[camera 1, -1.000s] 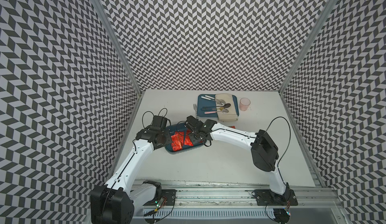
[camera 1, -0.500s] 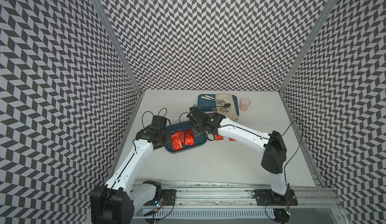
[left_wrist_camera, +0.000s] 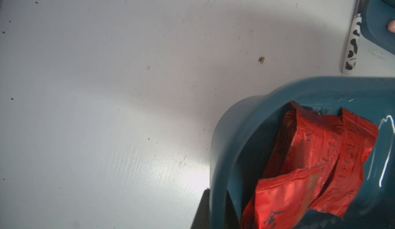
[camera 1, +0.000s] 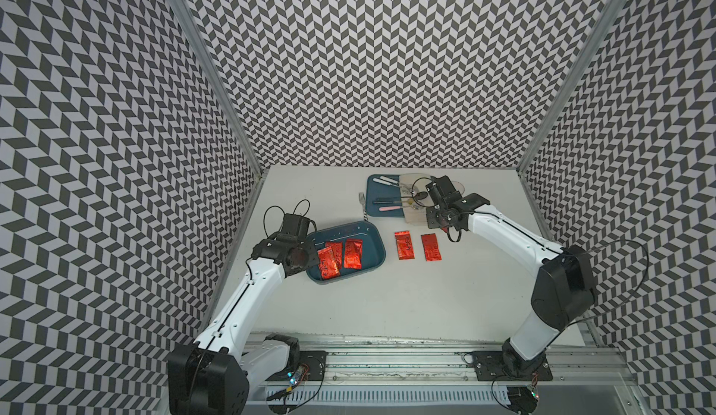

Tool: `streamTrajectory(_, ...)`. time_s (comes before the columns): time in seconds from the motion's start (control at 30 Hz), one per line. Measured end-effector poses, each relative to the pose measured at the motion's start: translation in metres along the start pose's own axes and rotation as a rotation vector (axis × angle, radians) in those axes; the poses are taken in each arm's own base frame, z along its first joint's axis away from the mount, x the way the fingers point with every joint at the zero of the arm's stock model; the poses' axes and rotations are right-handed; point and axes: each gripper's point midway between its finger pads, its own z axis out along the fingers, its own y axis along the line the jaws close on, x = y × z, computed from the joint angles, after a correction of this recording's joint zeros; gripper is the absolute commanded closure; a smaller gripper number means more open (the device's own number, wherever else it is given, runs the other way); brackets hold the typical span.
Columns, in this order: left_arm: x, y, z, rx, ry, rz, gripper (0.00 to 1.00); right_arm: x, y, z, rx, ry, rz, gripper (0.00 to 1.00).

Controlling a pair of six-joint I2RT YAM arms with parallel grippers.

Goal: Take the tea bags out of the storage box
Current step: Place the tea bag at the center of the board.

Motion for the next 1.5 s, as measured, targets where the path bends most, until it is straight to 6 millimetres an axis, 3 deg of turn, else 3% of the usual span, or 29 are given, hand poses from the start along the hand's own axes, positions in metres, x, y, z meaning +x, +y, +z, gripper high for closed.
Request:
streamTrajectory(0.23,0.000,0.000,-0.001,0.003,-0.004,0.000,1.00,0.051,-0.021,0.053,0.168,0.099,-0.148,1.00)
streamTrajectory(0.43,0.000,0.000,-0.001,0.003,-0.004,0.000,1.00,0.062,-0.026,0.072,0.219,0.123,-0.197,1.00)
streamTrajectory(0.6,-0.001,0.000,-0.003,0.007,-0.011,-0.001,1.00,0.060,-0.024,0.074,0.214,0.114,-0.204,0.94)
streamTrajectory(1.03,-0.001,-0.001,-0.004,0.013,-0.012,-0.001,1.00,0.074,-0.022,0.076,0.202,0.147,-0.219,0.92)
streamTrajectory(1.13,-0.001,-0.001,-0.004,0.013,-0.012,0.000,1.00,0.076,-0.020,0.076,0.197,0.154,-0.220,0.86)
streamTrajectory(1.27,-0.001,-0.002,-0.004,0.015,-0.011,0.002,1.00,0.079,-0.017,0.074,0.177,0.167,-0.210,0.71)
streamTrajectory(1.4,-0.001,-0.002,-0.004,0.016,-0.011,0.002,1.00,0.078,-0.012,0.069,0.138,0.168,-0.196,0.69)
streamTrajectory(1.5,-0.001,-0.002,-0.004,0.016,-0.011,0.002,1.00,0.068,-0.006,0.054,0.091,0.146,-0.177,0.68)
